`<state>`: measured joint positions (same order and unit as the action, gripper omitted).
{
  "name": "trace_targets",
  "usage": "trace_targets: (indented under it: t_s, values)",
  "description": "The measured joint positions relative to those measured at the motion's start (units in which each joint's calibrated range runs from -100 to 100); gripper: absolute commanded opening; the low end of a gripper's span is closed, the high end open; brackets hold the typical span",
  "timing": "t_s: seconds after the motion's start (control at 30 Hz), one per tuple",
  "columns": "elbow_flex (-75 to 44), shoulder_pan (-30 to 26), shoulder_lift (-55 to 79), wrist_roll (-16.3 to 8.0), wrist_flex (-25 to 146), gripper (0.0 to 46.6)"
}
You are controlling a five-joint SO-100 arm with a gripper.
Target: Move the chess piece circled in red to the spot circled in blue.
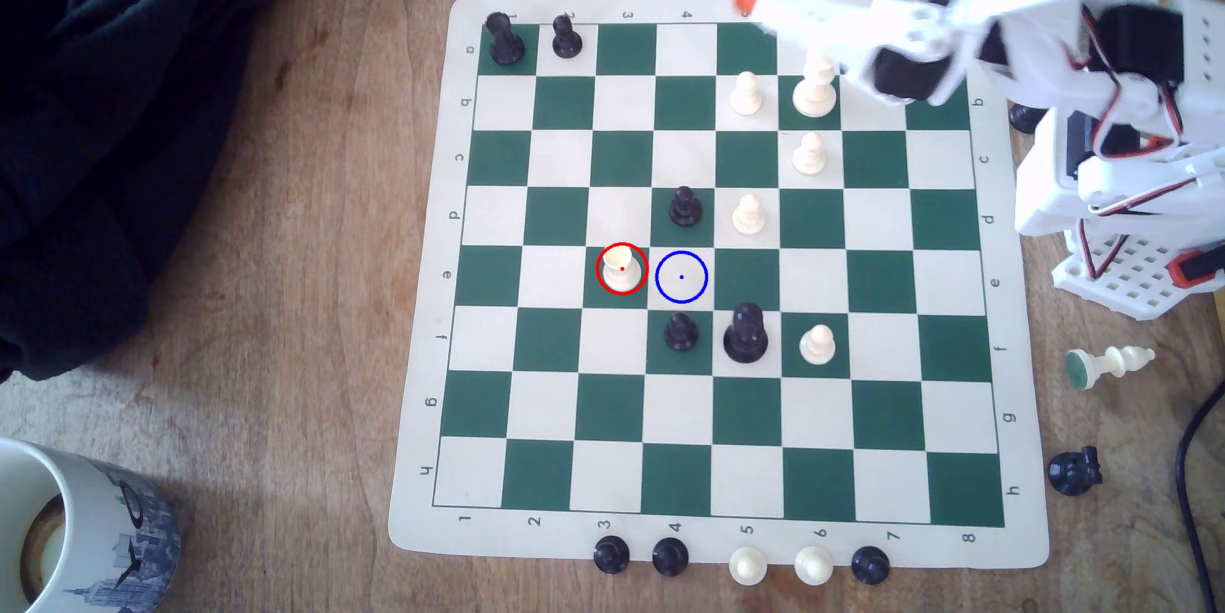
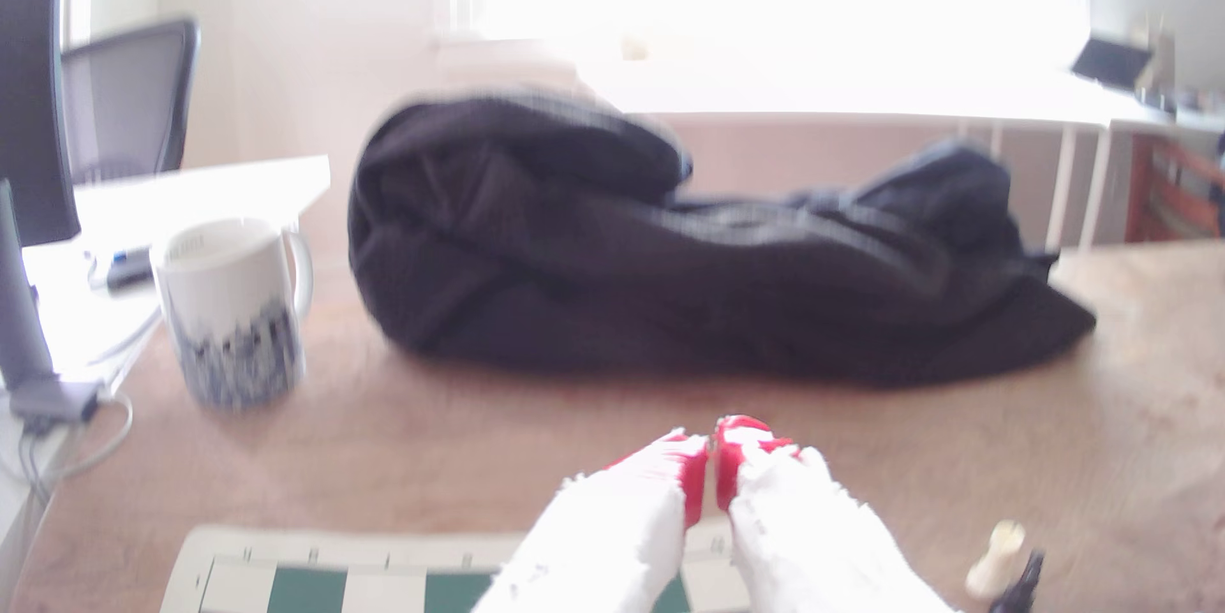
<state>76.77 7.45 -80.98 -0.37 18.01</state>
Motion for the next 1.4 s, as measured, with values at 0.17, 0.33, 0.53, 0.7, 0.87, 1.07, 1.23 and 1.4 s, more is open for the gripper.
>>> trace_targets:
  t_s: [0.17,0.33,0.53,0.7,0.87,1.07,1.23,1.4]
  values:
    - [-12.74,-2.06,14.16,0.68,9.64,2.6]
    - [-23.32,-3.10,24.38,-0.68,20.32,12.0]
    - [-35.97,-3.91,35.36,-3.47,31.47,14.8]
    - [-46.18,-6.42,45.50,-5.47,37.53,14.7]
    - [-51.06,-8.41,54.21,-6.40,38.25,14.3]
    - [-55.13,-9.66,64.26,-6.89,38.49,14.8]
    - [-57.57,-9.73,71.47,-6.89,36.65,15.3]
    - [-60.46,-9.37,76.41,-7.37,34.98,15.9]
